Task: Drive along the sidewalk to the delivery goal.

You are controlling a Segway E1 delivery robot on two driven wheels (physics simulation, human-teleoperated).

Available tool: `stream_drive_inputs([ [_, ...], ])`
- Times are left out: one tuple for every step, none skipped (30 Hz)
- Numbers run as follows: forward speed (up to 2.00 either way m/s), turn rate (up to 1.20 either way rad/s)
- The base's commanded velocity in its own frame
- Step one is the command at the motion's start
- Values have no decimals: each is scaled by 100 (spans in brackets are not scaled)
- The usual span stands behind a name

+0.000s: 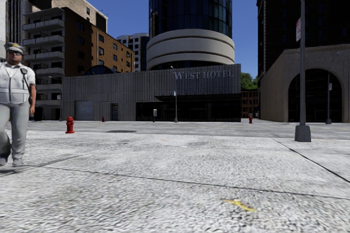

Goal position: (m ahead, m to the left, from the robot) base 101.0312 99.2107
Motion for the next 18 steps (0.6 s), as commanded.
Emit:
stream_drive_inputs([
  [200, 0],
  [200, 0],
  [200, 0],
  [200, 0],
  [200, 0],
  [200, 0],
  [200, 0],
  [200, 0],
  [200, 0],
  [200, 0],
  [200, 4],
  [200, 10],
  [200, 17],
  [200, 17],
  [200, 22],
  [200, 24],
  [200, 24],
  [200, 27],
])
